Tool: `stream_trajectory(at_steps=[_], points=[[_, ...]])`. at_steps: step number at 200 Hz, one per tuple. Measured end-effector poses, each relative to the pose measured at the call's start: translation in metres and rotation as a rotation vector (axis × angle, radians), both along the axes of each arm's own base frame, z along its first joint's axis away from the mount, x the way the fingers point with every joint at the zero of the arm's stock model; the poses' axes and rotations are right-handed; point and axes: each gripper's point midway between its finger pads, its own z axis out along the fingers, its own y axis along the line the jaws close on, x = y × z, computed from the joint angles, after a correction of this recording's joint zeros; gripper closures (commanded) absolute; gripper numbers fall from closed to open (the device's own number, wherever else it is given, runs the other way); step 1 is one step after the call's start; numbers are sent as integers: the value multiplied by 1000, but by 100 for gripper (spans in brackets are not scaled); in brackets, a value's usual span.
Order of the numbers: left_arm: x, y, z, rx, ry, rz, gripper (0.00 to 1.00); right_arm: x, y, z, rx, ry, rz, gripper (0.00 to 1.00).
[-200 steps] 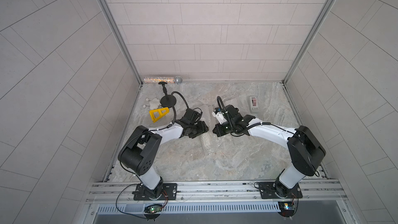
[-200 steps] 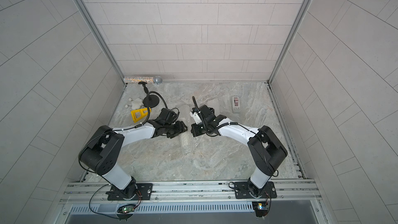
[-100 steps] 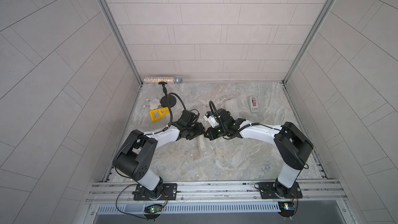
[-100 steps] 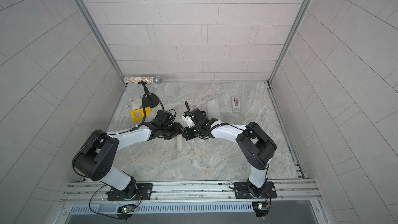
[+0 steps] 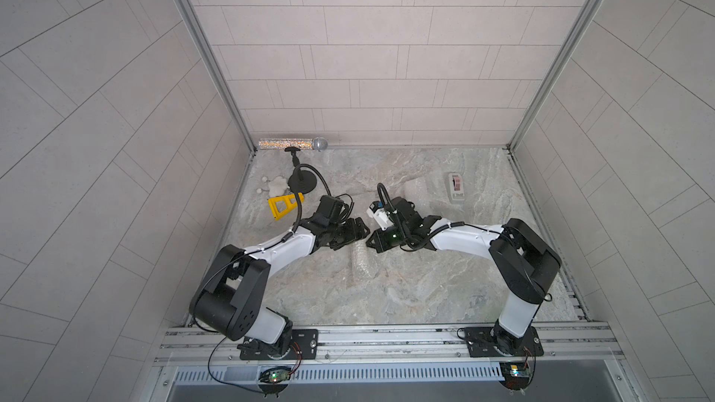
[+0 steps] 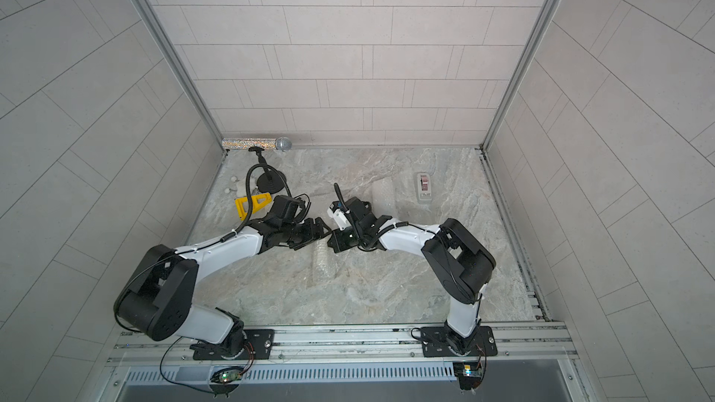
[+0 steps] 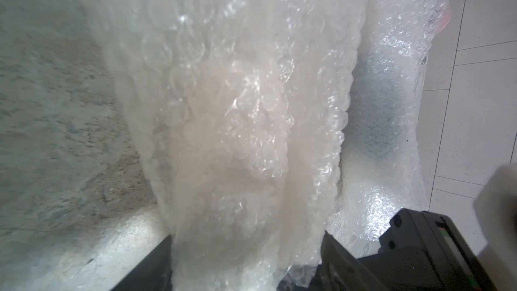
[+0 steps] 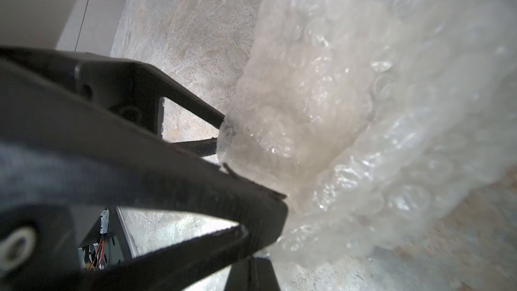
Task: Wrap vases in bubble wrap
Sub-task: Wrap the vase in bubble wrap.
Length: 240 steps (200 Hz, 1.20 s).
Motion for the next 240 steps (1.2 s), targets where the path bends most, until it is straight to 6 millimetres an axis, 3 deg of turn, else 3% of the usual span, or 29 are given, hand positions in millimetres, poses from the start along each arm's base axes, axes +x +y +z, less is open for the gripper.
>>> stream_trajectory(at_steps=[41,119,186,240], points=[[6,-3,6,26,-11,-45,15,1,4,1,16,-6,-2,100],[2,-3,-3,52,-3,-93,16,0,10,2,61,-28,-3,100],[-19,-5,-9,-41,43,-31,16,-11,0,10,29,-51,32,100],[-21,-5,-11,-74,61,15,16,-17,4,14,16,-48,67,100]])
